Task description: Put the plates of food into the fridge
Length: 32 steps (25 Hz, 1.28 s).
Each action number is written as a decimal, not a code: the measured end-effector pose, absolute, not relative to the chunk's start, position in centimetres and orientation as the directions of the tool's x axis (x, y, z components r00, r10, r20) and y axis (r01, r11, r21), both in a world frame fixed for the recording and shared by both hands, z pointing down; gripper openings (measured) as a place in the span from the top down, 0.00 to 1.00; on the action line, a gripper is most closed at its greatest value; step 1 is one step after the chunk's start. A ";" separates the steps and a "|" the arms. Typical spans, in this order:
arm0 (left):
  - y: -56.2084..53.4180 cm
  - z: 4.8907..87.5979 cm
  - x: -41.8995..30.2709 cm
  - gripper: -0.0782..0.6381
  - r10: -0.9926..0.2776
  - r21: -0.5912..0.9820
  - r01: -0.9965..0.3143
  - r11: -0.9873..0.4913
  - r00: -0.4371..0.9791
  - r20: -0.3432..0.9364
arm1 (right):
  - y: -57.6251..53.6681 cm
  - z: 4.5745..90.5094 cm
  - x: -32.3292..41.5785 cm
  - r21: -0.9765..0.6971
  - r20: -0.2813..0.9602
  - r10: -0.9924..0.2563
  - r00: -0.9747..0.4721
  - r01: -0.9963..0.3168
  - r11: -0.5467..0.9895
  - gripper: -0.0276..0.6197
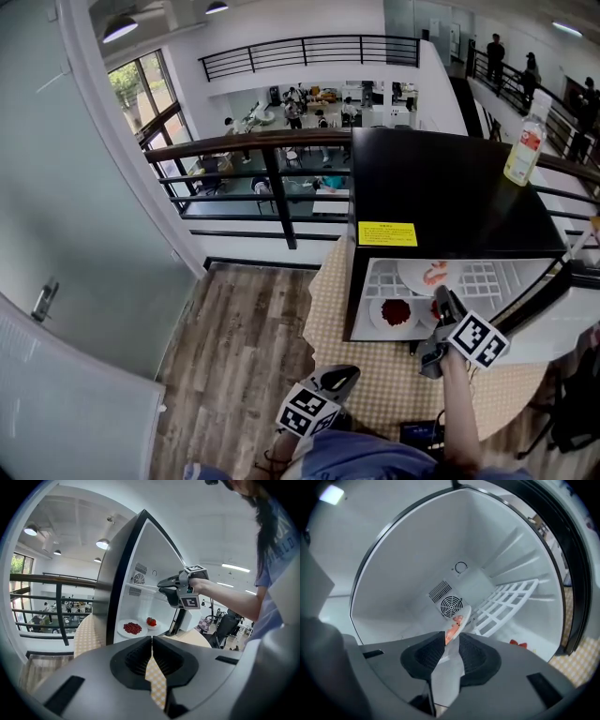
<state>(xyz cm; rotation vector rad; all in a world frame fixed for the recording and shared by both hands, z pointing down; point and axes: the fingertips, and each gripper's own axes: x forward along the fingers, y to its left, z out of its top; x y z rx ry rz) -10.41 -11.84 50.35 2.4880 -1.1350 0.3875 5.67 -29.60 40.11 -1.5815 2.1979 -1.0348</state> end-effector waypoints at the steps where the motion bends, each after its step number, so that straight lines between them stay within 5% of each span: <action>1: -11.9 50.3 -10.4 0.86 -0.662 0.224 -0.767 -0.602 0.636 0.397 | -29.5 40.1 5.5 -0.628 0.214 -0.900 -0.379 -0.759 0.170 0.81; 9: -12.2 50.6 -9.4 0.86 -0.646 0.224 -0.753 -0.618 0.649 0.402 | -29.0 40.4 5.5 -0.524 0.255 -0.893 -0.371 -0.829 0.195 0.74; 12: -12.1 50.6 -9.0 0.86 -0.638 0.216 -0.750 -0.626 0.651 0.411 | -28.6 40.2 4.4 -0.497 0.255 -0.873 -0.416 -0.831 0.251 0.56; 18: -12.3 50.5 -8.5 0.86 -0.638 0.203 -0.753 -0.626 0.645 0.421 | -27.5 40.8 5.1 -0.381 0.293 -0.877 -0.381 -0.888 0.259 0.55; 32: -12.8 50.7 -6.2 0.86 -0.641 0.198 -0.760 -0.619 0.635 0.430 | -22.4 44.3 5.9 -0.490 0.291 -0.785 -0.546 -0.790 0.368 0.59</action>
